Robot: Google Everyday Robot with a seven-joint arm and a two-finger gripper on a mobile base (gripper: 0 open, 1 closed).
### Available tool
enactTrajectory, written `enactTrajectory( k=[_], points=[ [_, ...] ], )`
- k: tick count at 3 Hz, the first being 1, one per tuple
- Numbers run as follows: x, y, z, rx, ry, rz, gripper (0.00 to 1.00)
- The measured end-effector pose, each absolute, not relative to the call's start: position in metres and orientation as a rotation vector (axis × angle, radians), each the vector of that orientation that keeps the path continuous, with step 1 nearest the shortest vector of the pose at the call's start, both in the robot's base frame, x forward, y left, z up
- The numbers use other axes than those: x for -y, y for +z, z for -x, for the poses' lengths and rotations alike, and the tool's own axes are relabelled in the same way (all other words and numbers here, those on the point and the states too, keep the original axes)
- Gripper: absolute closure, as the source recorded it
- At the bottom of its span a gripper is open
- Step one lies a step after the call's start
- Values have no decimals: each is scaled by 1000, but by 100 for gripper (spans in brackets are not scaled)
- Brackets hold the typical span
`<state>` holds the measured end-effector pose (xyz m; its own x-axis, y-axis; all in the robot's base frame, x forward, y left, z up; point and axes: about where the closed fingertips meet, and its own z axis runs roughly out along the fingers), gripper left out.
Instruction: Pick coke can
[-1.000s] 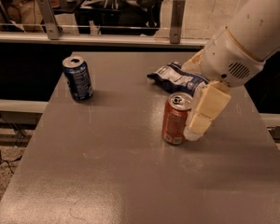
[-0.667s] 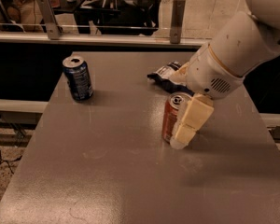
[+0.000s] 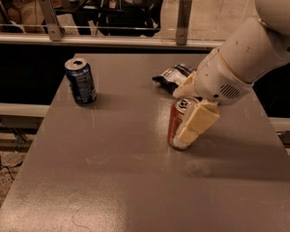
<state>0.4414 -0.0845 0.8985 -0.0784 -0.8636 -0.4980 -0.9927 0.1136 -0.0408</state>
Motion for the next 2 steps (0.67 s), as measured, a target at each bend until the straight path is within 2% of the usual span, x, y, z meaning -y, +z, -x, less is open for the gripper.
enactTrajectory(
  k=[2],
  points=[
    [87,909,-445,-1996,505,1796,71]
  ],
)
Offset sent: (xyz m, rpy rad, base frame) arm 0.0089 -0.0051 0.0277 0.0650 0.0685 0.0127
